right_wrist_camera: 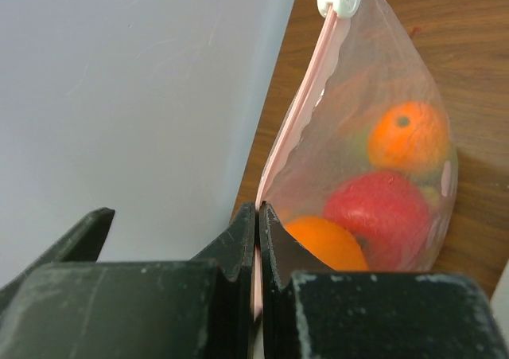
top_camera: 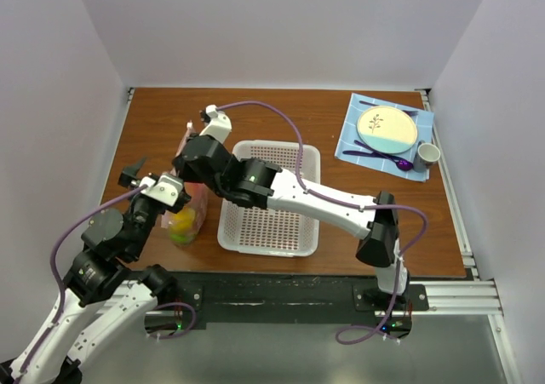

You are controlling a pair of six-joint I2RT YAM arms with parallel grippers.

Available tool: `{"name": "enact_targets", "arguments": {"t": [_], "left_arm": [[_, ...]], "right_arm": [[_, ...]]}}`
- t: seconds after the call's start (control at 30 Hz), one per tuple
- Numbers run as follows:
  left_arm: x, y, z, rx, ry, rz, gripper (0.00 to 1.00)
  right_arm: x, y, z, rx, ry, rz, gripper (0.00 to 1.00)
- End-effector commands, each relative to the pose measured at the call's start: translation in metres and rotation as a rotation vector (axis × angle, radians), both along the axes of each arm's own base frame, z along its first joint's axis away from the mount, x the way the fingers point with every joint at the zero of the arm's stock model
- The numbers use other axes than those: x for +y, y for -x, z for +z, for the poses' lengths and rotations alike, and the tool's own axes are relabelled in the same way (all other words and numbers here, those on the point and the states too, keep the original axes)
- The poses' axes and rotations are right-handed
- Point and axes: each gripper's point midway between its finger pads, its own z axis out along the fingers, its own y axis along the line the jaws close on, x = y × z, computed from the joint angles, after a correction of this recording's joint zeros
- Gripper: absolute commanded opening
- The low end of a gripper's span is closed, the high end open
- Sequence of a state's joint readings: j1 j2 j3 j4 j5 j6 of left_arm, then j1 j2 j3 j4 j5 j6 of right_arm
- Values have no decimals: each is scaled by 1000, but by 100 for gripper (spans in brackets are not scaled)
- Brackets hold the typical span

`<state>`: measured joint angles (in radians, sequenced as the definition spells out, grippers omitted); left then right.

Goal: Open the zip-top bag and remove the fake food

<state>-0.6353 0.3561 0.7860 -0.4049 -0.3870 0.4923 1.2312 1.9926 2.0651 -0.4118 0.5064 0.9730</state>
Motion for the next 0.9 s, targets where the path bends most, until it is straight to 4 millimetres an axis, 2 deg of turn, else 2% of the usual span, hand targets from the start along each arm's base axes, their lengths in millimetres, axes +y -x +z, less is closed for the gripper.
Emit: {"name": "enact_targets", "arguments": {"t": [0.0,0.03,0.07,0.13,0.17,0.27,0.37,0.43,0.57,0.7,0.87], "left_arm": [[12,-1,19,-103,6,58,78],[13,-2,16,-97,-7,63,72],[12,-2,14,-95,-9,63,60],[10,-3,9,-83,-17,56,46],[9,-4,7,-76,-19,53,36],[6,-4,5,-62,-15,40,29],[2,-4,5,-40,-1,23,26],[-2,-1,9,-29,24,-6,29],[-7,6,24,-4,82,-47,82],[-11,19,42,25,149,-100,88],[-23,24,32,115,243,-150,93]], "right_arm": [[-17,9,52,-17,-161,-30,0],[-18,10,55,-14,-171,-25,0],[-19,11,51,-8,-167,-24,0],[-20,14,55,-7,-179,-14,0],[-20,14,55,-6,-184,-10,0],[-21,18,65,-12,-201,12,0],[-23,19,70,-12,-213,14,0],[-24,19,72,-19,-216,11,0],[-23,18,69,-20,-209,9,0],[-19,16,65,-19,-204,11,0],[-15,16,64,-18,-205,12,0]]}}
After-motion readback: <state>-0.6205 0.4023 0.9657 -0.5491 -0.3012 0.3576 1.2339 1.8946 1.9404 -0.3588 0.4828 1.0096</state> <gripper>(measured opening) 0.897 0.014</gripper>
